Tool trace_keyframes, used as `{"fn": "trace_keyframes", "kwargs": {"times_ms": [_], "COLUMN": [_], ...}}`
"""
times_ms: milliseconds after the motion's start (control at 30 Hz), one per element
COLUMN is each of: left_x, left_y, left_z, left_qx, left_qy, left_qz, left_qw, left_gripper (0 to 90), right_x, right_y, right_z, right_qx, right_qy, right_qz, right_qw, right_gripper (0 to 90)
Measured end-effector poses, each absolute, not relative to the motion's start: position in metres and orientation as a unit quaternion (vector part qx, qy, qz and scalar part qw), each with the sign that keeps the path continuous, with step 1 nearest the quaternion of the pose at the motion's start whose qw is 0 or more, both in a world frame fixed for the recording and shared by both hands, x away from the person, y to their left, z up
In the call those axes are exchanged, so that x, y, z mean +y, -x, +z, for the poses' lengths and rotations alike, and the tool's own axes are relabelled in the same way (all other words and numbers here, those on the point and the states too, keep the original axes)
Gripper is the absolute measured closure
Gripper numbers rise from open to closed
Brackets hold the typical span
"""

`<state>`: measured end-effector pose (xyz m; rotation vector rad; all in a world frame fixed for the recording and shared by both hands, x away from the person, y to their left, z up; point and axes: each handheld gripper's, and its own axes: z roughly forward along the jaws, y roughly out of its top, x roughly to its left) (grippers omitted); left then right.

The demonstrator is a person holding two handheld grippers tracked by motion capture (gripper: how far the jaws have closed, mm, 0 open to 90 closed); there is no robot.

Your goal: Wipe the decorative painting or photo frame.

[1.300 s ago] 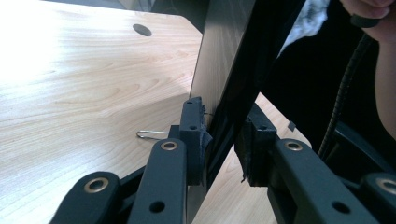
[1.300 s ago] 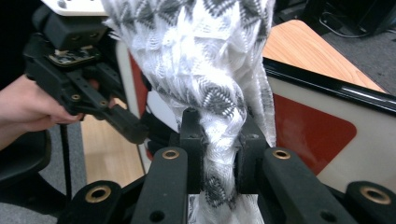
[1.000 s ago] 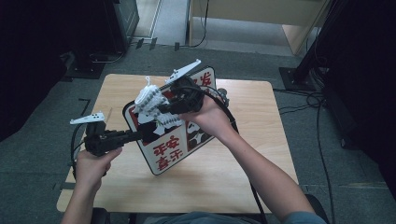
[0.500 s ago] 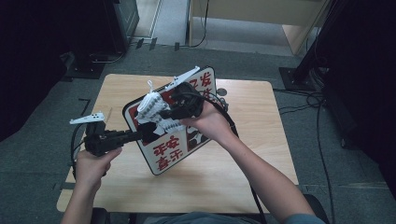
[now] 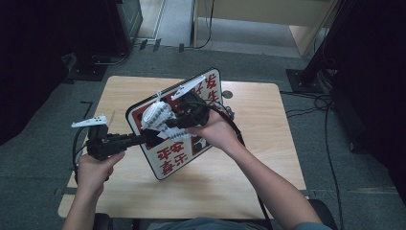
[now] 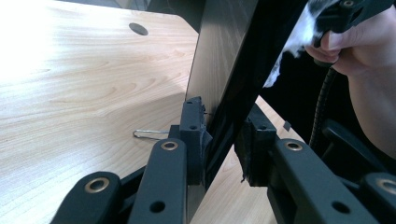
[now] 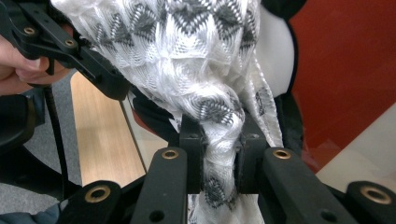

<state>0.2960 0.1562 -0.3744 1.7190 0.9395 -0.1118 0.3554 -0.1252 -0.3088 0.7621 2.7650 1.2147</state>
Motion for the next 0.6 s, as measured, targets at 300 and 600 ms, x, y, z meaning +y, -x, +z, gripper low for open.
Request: {"fn": "trace_keyframes", "kwargs": {"times_ms": [300,600], "left_x": [0.156,0.156], "left_y": [-0.296,-0.296], "left_z": [-0.374,-0.374], "left_qx": [0.398,0.398], "left_qy": [-0.728,-0.728], "left_qz": [-0.048,-0.048], "left_qw": [0.556,0.556], "left_gripper": [74.3,74.3], "right_x": [-0.128,-0.129], "right_y": [-0.354,-0.352], "right_z": [-0.320,-0.331], "right_qx": [0.888,0.889], "right_qy": [-0.248,-0.252], "right_qz": [0.386,0.383], "right_qw": [0.004,-0.002], "right_gripper": [78.4,78.3]}}
